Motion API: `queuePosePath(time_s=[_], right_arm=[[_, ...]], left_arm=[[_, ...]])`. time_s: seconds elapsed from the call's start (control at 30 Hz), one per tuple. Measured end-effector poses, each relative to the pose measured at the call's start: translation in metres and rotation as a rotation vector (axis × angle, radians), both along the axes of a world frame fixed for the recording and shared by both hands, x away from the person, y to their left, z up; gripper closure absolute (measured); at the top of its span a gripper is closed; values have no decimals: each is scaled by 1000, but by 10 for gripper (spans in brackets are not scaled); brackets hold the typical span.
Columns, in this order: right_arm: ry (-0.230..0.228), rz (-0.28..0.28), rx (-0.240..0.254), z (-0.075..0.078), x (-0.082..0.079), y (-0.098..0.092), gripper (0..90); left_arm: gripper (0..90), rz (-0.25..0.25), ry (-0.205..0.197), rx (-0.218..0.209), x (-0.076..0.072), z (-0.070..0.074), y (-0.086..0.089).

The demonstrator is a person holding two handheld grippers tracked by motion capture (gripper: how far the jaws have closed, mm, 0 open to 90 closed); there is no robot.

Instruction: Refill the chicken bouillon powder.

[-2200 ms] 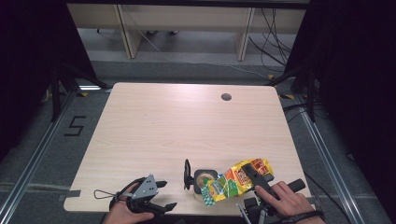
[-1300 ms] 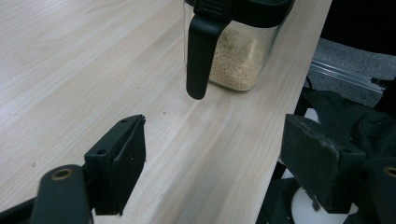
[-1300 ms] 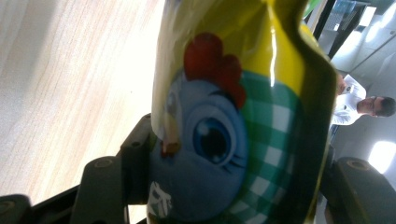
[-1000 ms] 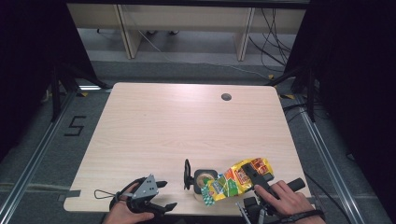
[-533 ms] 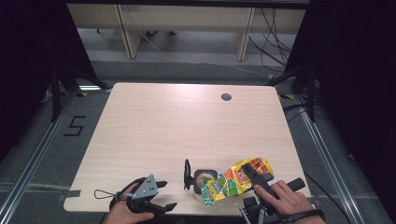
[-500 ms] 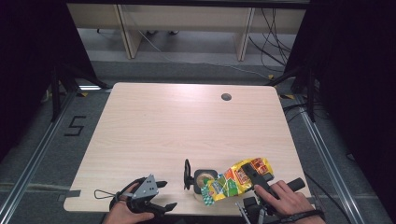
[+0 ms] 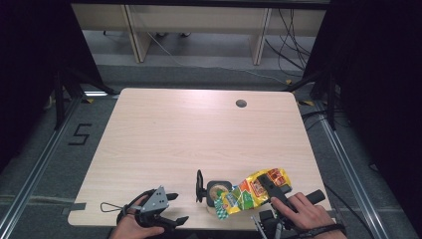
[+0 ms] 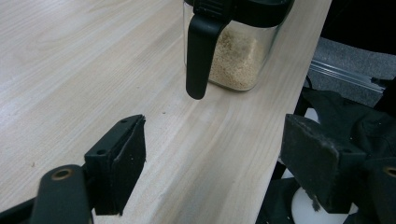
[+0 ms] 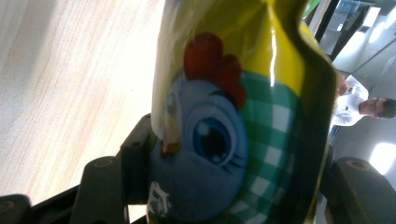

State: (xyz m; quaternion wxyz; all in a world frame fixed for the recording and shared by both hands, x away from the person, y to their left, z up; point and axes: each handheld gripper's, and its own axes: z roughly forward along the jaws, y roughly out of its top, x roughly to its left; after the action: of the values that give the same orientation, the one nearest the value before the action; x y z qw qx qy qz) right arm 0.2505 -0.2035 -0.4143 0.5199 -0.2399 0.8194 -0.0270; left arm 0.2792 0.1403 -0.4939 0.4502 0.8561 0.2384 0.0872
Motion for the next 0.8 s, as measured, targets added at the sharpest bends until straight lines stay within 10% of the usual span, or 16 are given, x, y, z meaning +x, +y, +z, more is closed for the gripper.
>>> queuePosePath(time_s=[0.8], right_arm=[[4,8,-6,0,0,0,389]], left_arm=[[221,-4,-6,4,0,0,0]])
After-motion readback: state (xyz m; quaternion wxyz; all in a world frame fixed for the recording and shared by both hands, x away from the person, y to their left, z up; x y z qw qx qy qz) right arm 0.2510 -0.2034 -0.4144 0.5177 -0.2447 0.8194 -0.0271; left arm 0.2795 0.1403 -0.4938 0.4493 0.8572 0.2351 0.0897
